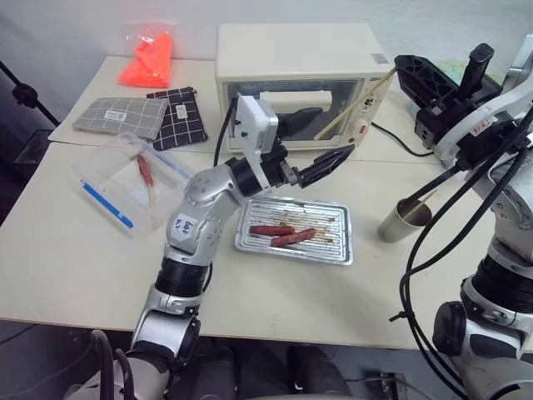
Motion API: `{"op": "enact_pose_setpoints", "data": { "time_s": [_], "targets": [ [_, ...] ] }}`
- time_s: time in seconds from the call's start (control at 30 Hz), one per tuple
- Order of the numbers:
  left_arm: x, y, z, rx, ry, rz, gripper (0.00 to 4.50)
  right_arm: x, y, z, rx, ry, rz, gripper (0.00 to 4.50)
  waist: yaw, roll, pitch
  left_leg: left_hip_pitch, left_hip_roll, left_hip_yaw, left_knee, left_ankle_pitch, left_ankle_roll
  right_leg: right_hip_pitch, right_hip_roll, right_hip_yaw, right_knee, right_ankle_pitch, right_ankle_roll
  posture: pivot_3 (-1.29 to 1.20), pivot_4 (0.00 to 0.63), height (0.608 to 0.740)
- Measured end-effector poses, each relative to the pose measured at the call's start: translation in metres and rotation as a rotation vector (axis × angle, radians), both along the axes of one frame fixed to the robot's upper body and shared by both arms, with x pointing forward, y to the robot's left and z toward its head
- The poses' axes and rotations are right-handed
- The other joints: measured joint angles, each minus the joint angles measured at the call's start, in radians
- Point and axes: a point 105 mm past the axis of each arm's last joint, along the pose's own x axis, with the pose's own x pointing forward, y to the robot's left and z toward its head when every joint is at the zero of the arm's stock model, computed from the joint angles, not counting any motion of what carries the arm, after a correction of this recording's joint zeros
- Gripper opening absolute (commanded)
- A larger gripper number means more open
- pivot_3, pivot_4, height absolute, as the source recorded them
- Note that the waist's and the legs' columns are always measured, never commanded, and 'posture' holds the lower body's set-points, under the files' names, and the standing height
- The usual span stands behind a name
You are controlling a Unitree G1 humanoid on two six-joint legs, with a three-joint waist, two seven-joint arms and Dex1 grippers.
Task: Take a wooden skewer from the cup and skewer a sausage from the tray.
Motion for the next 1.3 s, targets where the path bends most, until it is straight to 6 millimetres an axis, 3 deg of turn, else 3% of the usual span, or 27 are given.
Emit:
{"op": "enact_pose_setpoints", "data": {
  "time_s": [0.07, 0.1, 0.13, 0.37, 0.9, 1.0, 1.2, 1.3],
  "targets": [
    [0.001, -0.002, 0.005, -0.025, -0.003, 0.006, 4.5, -0.001, -0.001, -0.002, -0.001, 0.001, -0.006, 0.03, 0.0, 0.0, 0.0, 0.0, 0.0, 0.0, 0.0, 0.0, 0.0, 0.0, 0.0, 0.0, 0.0, 0.0, 0.0, 0.0, 0.15, 0.74],
    [0.001, -0.002, 0.008, -0.038, -0.008, 0.005, 4.11, -0.002, -0.001, -0.004, -0.004, 0.005, -0.008, 0.0, 0.0, 0.0, 0.0, 0.0, 0.0, 0.0, 0.0, 0.0, 0.0, 0.0, 0.0, 0.0, 0.0, 0.0, 0.0, 0.0, 0.15, 0.74],
    [0.001, -0.002, 0.012, -0.054, -0.015, 0.006, 4.04, -0.002, -0.002, -0.007, -0.007, 0.009, -0.011, 0.0, 0.0, 0.0, 0.0, 0.0, 0.0, 0.0, 0.0, 0.0, 0.0, 0.0, 0.0, 0.0, 0.0, 0.0, 0.0, 0.0, 0.15, 0.74],
    [-0.005, -0.005, 0.02, -0.097, -0.015, -0.032, 2.32, -0.004, -0.004, -0.009, 0.011, 0.011, -0.023, 0.0, 0.0, 0.0, 0.0, 0.001, 0.0, 0.0, 0.0, 0.0, 0.0, 0.0, 0.0, 0.001, 0.001, 0.0, 0.0, 0.0, 0.15, 0.74],
    [-0.008, -0.012, 0.017, -0.085, -0.003, -0.067, 2.32, -0.009, -0.003, -0.003, 0.037, -0.015, -0.022, 0.0, -0.001, 0.0, 0.0, 0.001, 0.0, 0.0, 0.0, 0.0, 0.0, 0.0, 0.0, 0.001, 0.002, 0.0, 0.0, 0.0, 0.15, 0.74],
    [-0.008, -0.013, 0.017, -0.086, -0.003, -0.07, 1.9, -0.009, -0.002, -0.003, 0.036, -0.014, -0.021, 0.0, -0.001, 0.0, 0.0, 0.001, 0.0, 0.0, 0.0, 0.0, 0.0, 0.0, 0.0, 0.001, 0.002, 0.0, 0.0, 0.0, 0.15, 0.74],
    [-0.01, -0.013, 0.016, -0.087, -0.006, -0.087, 0.39, -0.008, -0.001, -0.004, 0.032, -0.011, -0.017, 0.0, -0.001, 0.0, 0.0, 0.001, 0.0, 0.0, 0.0, 0.001, 0.0, 0.0, 0.0, 0.001, 0.002, 0.0, 0.0, 0.0, 0.15, 0.74],
    [-0.01, -0.013, 0.017, -0.088, -0.006, -0.088, 0.01, -0.008, -0.001, -0.004, 0.032, -0.011, -0.016, 0.0, -0.001, 0.0, 0.0, 0.001, 0.0, 0.0, 0.0, 0.001, 0.0, 0.0, 0.0, 0.001, 0.002, 0.0, 0.0, 0.0, 0.15, 0.74]
  ]
}}
